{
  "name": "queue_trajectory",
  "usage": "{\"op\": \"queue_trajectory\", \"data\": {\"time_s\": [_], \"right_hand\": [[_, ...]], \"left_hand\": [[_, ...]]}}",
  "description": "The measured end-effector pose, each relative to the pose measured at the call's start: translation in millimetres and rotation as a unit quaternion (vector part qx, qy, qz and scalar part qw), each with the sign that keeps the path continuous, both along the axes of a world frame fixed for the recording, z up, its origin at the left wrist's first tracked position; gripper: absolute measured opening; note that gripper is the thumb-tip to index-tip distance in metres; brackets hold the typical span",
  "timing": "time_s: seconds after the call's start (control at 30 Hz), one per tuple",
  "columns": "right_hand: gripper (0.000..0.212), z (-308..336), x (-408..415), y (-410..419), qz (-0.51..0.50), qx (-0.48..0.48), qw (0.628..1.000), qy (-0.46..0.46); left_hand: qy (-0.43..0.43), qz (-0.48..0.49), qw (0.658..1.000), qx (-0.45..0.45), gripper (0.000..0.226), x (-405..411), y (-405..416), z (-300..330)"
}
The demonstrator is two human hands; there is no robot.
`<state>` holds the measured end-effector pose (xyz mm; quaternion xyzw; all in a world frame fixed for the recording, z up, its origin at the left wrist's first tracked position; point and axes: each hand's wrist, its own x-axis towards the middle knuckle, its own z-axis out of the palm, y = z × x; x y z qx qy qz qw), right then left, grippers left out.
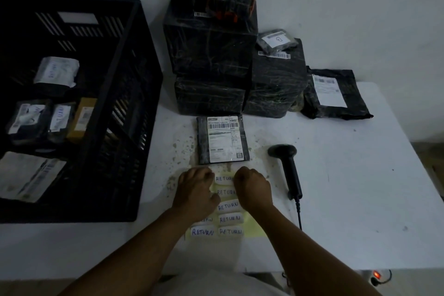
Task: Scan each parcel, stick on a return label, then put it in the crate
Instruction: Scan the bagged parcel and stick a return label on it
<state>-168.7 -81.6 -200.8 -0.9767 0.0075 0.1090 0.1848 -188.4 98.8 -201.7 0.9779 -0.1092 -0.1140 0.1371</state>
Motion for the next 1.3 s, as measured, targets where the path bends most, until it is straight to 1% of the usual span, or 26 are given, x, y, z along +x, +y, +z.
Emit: {"op": "queue_trajectory", "data": {"time_s": [0.23, 0.47, 0.6, 0.7, 0.77, 0.87, 0.97, 1.03, 1.07, 1.13, 1.2, 1.23, 1.3], "right_hand": [[0.019, 3, -12, -4, 0.038, -0.001, 0.999, -0.038], [0.014, 10, -21, -4, 0.036, 0.048, 0.997, -0.045], [0.015, 15, -25, -7, -0.001, 0.102, 0.993, -0.065], [0.014, 19, -24, -14, -0.030, 0.143, 0.987, -0.069], [0.012, 22, -22, -17, -0.048, 0.172, 0.981, -0.075], [0.010, 29, -14, -21, -0.071, 0.187, 0.977, -0.074], [0.009, 39, -2, -22, -0.073, 0.197, 0.976, -0.065], [0.009, 46, 8, -21, -0.059, 0.206, 0.975, -0.053], [0.010, 49, 13, -20, -0.049, 0.208, 0.976, -0.050], [0.010, 53, 23, -19, -0.026, 0.199, 0.978, -0.052], [0.010, 55, 34, -16, -0.007, 0.189, 0.981, -0.053], [0.009, 55, 41, -14, -0.004, 0.192, 0.980, -0.051], [0.008, 52, 54, -11, -0.009, 0.210, 0.977, -0.040]], "left_hand": [[-0.009, 0.003, 1.000, -0.012, 0.062, -2, -2, 2], [-0.006, 0.003, 1.000, -0.003, 0.064, -2, -2, 0], [-0.003, -0.014, 1.000, 0.015, 0.065, -2, -1, -1], [0.003, 0.000, 1.000, 0.006, 0.067, -1, -3, 1], [0.006, 0.027, 0.999, -0.033, 0.066, 0, -3, 2], [-0.016, 0.075, 0.989, -0.122, 0.052, 0, -1, 5], [-0.065, 0.127, 0.974, -0.176, 0.034, 4, -1, 9], [-0.070, 0.168, 0.957, -0.228, 0.027, 15, -6, 14], [-0.056, 0.193, 0.942, -0.268, 0.026, 23, -9, 19], [-0.006, 0.244, 0.907, -0.343, 0.032, 42, -15, 32], [0.045, 0.264, 0.884, -0.383, 0.039, 63, -19, 43], [0.064, 0.271, 0.875, -0.396, 0.038, 72, -21, 46], [0.083, 0.288, 0.859, -0.415, 0.029, 86, -20, 47]]}}
